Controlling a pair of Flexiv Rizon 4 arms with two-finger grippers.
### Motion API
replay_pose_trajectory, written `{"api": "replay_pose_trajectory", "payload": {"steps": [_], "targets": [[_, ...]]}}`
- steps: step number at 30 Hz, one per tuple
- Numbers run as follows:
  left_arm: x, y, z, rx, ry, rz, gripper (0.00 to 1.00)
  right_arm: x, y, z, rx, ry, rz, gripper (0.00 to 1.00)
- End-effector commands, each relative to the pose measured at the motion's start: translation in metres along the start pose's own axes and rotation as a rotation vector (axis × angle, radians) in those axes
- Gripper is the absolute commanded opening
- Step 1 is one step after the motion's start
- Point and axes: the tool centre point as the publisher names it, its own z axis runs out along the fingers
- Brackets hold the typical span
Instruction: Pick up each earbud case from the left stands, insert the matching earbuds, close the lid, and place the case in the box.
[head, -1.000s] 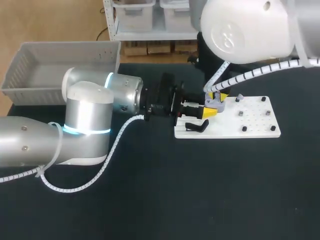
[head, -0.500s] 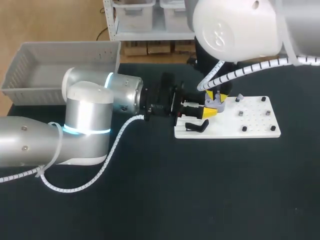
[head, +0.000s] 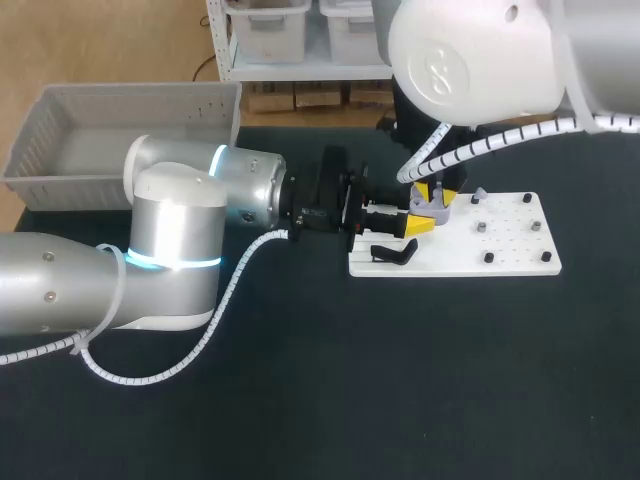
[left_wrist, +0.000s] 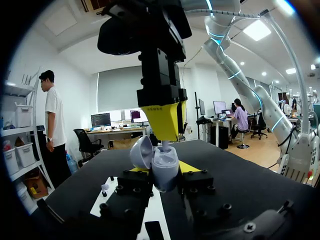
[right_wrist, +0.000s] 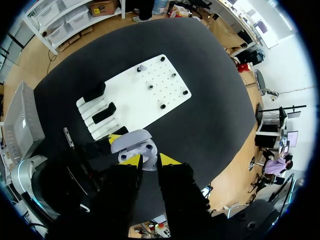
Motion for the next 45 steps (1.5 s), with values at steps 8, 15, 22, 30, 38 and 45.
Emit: {"api": "replay_pose_trajectory", "payload": {"steps": [8, 15, 22, 30, 38, 45], "targets": [[0.001, -0.002, 0.000, -0.006, -0.002, 0.003, 0.00, -0.003, 0.001, 0.003, 0.010, -0.009, -0.002, 0.00], [0.001, -0.002, 0.000, -0.006, -0.002, 0.003, 0.00, -0.005, 0.002, 0.008, 0.025, -0.012, -0.003, 0.00], [0.001, -0.002, 0.000, -0.006, -0.002, 0.003, 0.00, -0.004, 0.001, 0.011, 0.016, -0.003, -0.004, 0.40], [0.001, -0.002, 0.000, -0.006, -0.002, 0.003, 0.00, 0.026, -0.011, -0.015, -0.111, -0.022, -0.062, 0.45], [0.001, -0.002, 0.000, -0.006, -0.002, 0.003, 0.00, 0.026, -0.031, -0.036, -0.279, -0.176, -0.240, 0.46], [0.001, -0.002, 0.000, -0.006, -0.002, 0.003, 0.00, -0.020, -0.042, -0.037, -0.352, -0.235, -0.326, 0.49]]}}
